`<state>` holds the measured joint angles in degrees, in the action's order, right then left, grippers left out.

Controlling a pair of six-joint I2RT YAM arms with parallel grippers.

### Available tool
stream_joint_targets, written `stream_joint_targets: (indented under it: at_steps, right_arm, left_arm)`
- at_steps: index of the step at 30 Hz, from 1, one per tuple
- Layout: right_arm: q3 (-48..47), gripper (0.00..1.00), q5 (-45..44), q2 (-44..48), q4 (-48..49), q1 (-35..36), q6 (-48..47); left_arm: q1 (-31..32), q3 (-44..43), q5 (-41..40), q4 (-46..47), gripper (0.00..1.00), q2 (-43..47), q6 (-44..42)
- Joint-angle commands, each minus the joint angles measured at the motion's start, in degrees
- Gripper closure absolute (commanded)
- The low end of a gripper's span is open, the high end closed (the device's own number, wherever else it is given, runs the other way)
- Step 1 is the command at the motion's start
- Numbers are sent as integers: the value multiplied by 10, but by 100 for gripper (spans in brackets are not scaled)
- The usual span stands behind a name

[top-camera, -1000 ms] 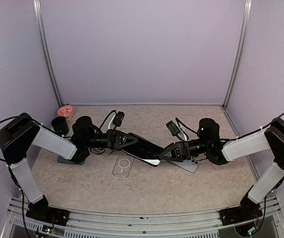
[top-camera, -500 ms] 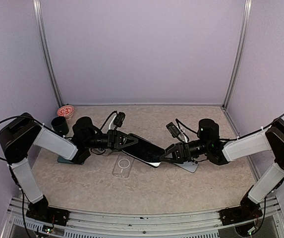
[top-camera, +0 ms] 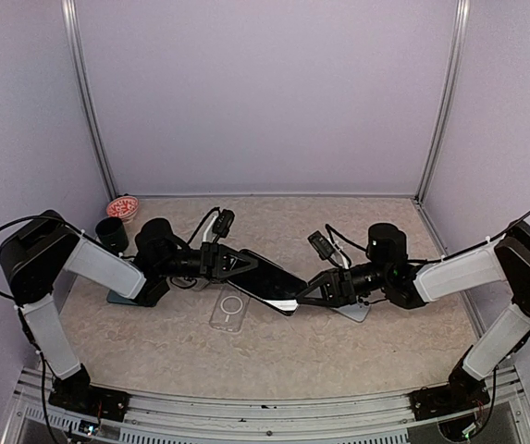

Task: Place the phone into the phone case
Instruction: Press the phone onto the phone case.

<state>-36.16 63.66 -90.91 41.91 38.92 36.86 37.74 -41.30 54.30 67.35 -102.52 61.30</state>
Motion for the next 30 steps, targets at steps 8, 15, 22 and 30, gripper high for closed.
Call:
stream_joint_targets:
  at_steps: [8, 15, 22, 30]
  right_arm:
    - [-25, 85, 10, -6, 19, 13, 19]
    - [-30, 96, -29, -1, 3, 13, 42]
    - [-41, 99, -61, 5, -37, 10, 57]
    - [-38, 99, -59, -5, -67, -13, 80]
  left_arm:
    - [1, -11, -19, 10, 73, -6, -14]
    - [7, -14, -29, -48, 68, -1, -55]
    - [6, -11, -35, -75, 63, 4, -74]
    - [-4, -1, -39, -70, 59, 0, -76]
